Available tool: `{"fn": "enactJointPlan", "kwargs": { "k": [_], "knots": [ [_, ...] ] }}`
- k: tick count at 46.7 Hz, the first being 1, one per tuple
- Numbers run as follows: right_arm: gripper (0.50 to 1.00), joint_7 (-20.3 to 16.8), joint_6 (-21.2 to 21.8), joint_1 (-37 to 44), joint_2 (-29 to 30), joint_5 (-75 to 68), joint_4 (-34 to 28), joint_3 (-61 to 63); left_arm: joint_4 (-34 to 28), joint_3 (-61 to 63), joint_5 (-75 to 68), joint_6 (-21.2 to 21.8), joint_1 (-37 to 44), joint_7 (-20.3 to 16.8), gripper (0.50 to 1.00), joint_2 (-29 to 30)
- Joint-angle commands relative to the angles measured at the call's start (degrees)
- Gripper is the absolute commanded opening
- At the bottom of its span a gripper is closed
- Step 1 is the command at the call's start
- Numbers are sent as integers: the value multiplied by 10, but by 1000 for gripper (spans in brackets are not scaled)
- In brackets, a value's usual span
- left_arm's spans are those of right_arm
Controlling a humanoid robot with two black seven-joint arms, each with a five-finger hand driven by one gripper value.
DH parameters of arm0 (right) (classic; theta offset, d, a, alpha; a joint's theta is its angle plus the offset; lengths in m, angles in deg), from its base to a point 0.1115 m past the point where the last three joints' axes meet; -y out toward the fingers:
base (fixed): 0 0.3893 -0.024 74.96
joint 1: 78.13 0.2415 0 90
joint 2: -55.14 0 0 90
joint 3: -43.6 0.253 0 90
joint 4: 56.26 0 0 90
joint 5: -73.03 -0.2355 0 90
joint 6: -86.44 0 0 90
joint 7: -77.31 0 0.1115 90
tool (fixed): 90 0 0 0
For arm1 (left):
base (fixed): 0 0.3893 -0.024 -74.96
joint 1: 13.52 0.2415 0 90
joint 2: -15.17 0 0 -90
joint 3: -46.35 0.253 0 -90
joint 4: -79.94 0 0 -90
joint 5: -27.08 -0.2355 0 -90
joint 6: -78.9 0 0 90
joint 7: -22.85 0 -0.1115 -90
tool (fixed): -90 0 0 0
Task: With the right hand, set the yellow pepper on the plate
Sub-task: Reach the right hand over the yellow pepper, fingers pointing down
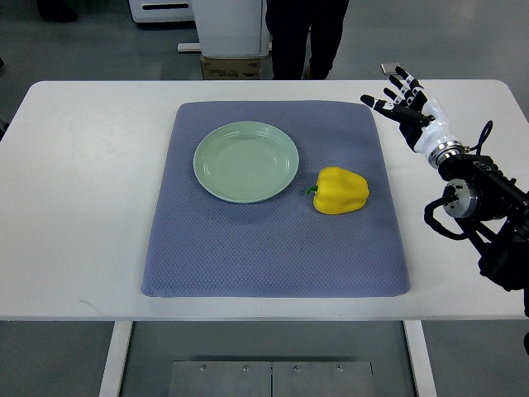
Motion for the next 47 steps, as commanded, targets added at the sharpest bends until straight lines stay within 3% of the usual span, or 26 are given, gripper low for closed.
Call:
{"fn": "enactJointPlan", "kwargs": {
  "k": [1,16,24,47],
  "knots": [
    [1000,21,1,3,-23,4,-25,-45,1,0,-1,1,0,0,1000,0],
    [1000,81,26,52,-115,45,-95,-211,0,0,0,0,0,0,1000,0],
    [1000,116,28,59,-125,120,-100,-254,0,0,0,1,0,-1,1000,0],
    [998,151,28,107,-147,211,-128,-365,0,0,0,0,0,0,1000,0]
  ]
}}
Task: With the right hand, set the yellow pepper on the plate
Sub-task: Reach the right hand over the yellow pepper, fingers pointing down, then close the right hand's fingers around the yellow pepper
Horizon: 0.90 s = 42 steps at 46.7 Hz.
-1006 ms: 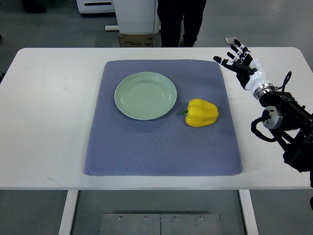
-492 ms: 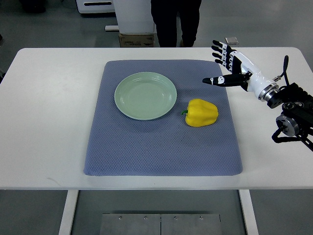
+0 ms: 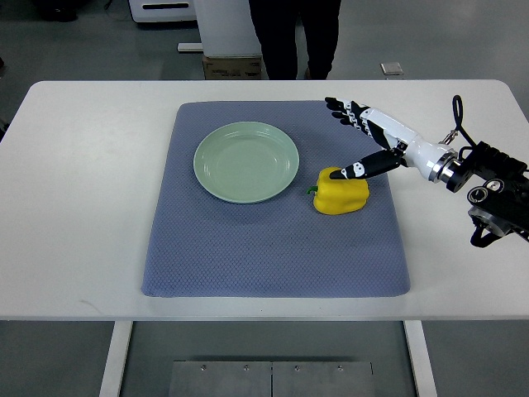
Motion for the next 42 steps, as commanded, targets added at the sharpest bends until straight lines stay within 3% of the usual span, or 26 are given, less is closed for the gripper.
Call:
{"fn": "enactJointPlan", "kwargs": {
  "k": [1,32,42],
  "knots": [
    [996,8,-1,6,0,13,1,-23,0,0,-1,0,0,-1,1000,0],
    [991,3,-12,24,3,40,10,-108,0,0,0,0,0,-1,1000,0],
    [966,0,-13,20,8,41,27,-108,0,0,0,0,0,0,1000,0]
  ]
}}
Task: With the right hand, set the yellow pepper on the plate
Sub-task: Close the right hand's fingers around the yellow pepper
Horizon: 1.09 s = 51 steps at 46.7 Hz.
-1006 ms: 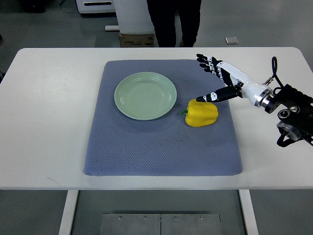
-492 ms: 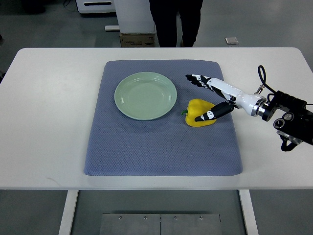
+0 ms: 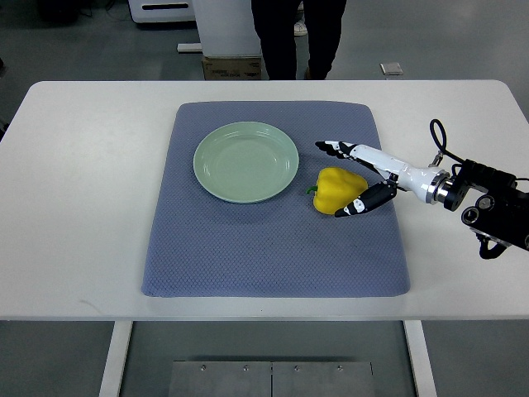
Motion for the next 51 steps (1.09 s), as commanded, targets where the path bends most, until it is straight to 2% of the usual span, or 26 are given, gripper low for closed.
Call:
{"fn": "enactJointPlan", "kwargs": {
  "k": [1,22,34,39,42,45,46,51],
  "knots": [
    [962,-3,-4,-3,2,0,5,0,1,0,0,0,0,0,1000,0],
    [893,-4,-14,-10,13,0,18,-3,1,0,0,0,0,0,1000,0],
    [818,-4,-14,-11,18,0,23,-8,0,0,-1,0,0,0,1000,0],
    [736,-1,-14,-12,27,0,36,-9,0,0,0,0,0,-1,1000,0],
    [648,-1,-14,-12,30,0,39,-9,1,0,0,0,0,0,1000,0],
    [519,-1,-14,-12,31,0,39,-9,1,0,-1,0,0,0,1000,0],
    [500,-1,-14,-12,31,0,39,-9,0,0,0,0,0,0,1000,0],
    [500,-3,-13,-11,32,-2,40,-9,0,0,-1,0,0,0,1000,0]
  ]
}}
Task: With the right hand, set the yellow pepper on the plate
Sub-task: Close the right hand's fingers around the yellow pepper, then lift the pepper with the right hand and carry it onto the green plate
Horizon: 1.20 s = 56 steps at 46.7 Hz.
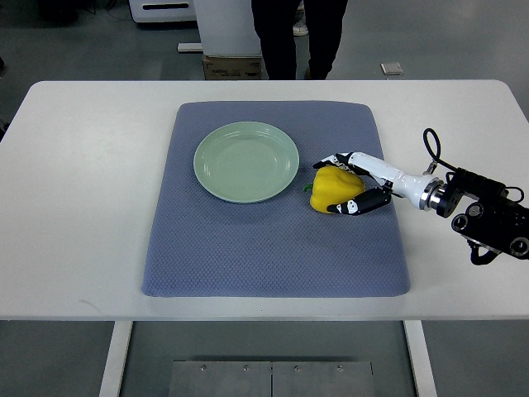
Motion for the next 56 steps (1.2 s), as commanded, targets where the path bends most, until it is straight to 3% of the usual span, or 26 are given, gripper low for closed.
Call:
{"fn": "enactJointPlan", "kwargs": {
  "k": [1,24,56],
  "knots": [
    [500,-2,0,2,0,-1,-1,0,0,0,0,1,0,0,1000,0],
    [500,-19,0,56,4,-14,-3,14,0,0,0,0,0,0,1000,0],
    [500,-66,0,105,139,-29,63,19,0,0,0,0,0,0,1000,0]
  ]
}}
